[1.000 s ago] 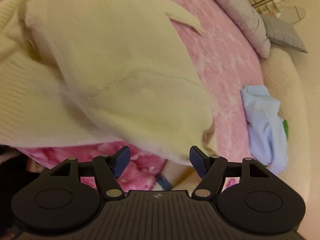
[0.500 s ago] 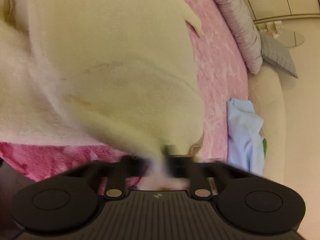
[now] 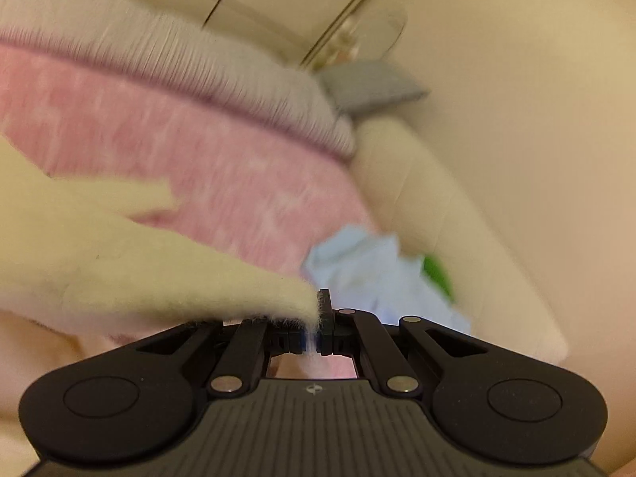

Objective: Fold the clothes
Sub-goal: 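Grasp the sweater with the right gripper while the left gripper grasps it, lifting it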

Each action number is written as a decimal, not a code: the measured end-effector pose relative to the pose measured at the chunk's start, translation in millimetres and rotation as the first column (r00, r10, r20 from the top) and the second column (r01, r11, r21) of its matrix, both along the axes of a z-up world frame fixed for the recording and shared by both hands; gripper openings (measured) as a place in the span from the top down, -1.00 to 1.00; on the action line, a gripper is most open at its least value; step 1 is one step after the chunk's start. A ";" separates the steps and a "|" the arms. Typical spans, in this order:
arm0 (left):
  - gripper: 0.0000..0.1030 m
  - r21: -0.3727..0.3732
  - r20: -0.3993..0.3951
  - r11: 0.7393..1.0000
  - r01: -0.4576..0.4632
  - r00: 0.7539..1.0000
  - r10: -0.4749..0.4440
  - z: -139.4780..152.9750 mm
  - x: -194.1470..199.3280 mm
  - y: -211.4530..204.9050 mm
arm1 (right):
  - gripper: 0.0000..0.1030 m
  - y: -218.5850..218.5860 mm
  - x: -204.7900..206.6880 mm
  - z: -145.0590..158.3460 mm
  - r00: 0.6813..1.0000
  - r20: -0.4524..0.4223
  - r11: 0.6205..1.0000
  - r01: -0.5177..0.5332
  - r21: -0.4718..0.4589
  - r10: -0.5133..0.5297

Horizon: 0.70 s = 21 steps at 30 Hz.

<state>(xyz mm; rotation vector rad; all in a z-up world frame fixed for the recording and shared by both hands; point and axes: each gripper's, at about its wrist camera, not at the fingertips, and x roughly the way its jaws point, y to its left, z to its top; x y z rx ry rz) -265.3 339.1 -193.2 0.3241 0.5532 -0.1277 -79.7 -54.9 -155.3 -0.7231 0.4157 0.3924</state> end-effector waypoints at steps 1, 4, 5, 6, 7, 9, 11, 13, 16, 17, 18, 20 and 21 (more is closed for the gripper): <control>0.87 -0.026 0.025 0.999 -0.047 0.999 0.047 14.5 -5.6 -0.6 | 1.00 -0.3 -0.6 14.2 1.000 0.020 0.999 -0.021 0.027 0.020; 0.86 -0.091 0.104 0.977 -0.195 0.973 0.204 60.8 -34.8 -2.4 | 1.00 -1.1 -2.4 56.9 0.994 0.082 0.991 -0.086 0.106 0.078; 0.86 -0.113 0.130 0.964 -0.241 0.958 0.255 76.8 -46.5 -2.9 | 1.00 -1.4 -3.0 71.1 0.990 0.104 0.985 -0.109 0.131 0.096; 0.86 -0.135 0.157 0.949 -0.285 0.939 0.304 93.5 -59.7 -3.4 | 1.00 -1.5 -3.8 85.5 0.985 0.126 0.979 -0.134 0.156 0.114; 0.87 -0.154 0.191 0.932 -0.329 0.915 0.355 112.7 -76.4 -5.6 | 1.00 -0.9 -7.1 101.0 0.978 0.146 0.967 -0.177 0.180 0.152; 0.87 -0.163 0.261 0.899 -0.406 0.861 0.436 152.7 -111.7 -15.4 | 1.00 -0.2 -14.6 127.8 0.959 0.178 0.943 -0.256 0.214 0.220; 0.87 -0.157 0.317 0.870 -0.468 0.810 0.493 188.2 -143.2 -28.6 | 1.00 -0.1 -22.7 150.9 0.938 0.203 0.916 -0.324 0.236 0.280; 0.87 -0.142 0.352 0.843 -0.519 0.769 0.533 219.0 -171.3 -44.4 | 1.00 -4.6 -29.1 169.5 0.922 0.202 0.889 -0.377 0.259 0.332; 0.87 -0.095 0.371 0.812 -0.576 0.736 0.566 253.1 -202.4 -67.7 | 1.00 -12.8 -38.3 188.9 0.897 0.188 0.854 -0.440 0.279 0.401; 0.86 -0.076 0.374 0.801 -0.594 0.727 0.575 261.0 -211.2 -77.2 | 1.00 -15.6 -41.1 194.5 0.888 0.183 0.842 -0.459 0.284 0.422; 0.86 -0.065 0.376 0.791 -0.609 0.719 0.584 267.5 -218.7 -85.1 | 1.00 -18.3 -43.7 200.0 0.878 0.178 0.829 -0.478 0.290 0.444; 0.86 -0.046 0.378 0.771 -0.636 0.703 0.602 279.5 -233.1 -100.9 | 1.00 -23.1 -44.0 207.2 0.856 0.155 0.805 -0.516 0.292 0.493; 0.86 -0.041 0.376 0.759 -0.649 0.694 0.614 284.4 -239.9 -108.5 | 1.00 -25.1 -43.7 210.4 0.845 0.141 0.795 -0.533 0.290 0.515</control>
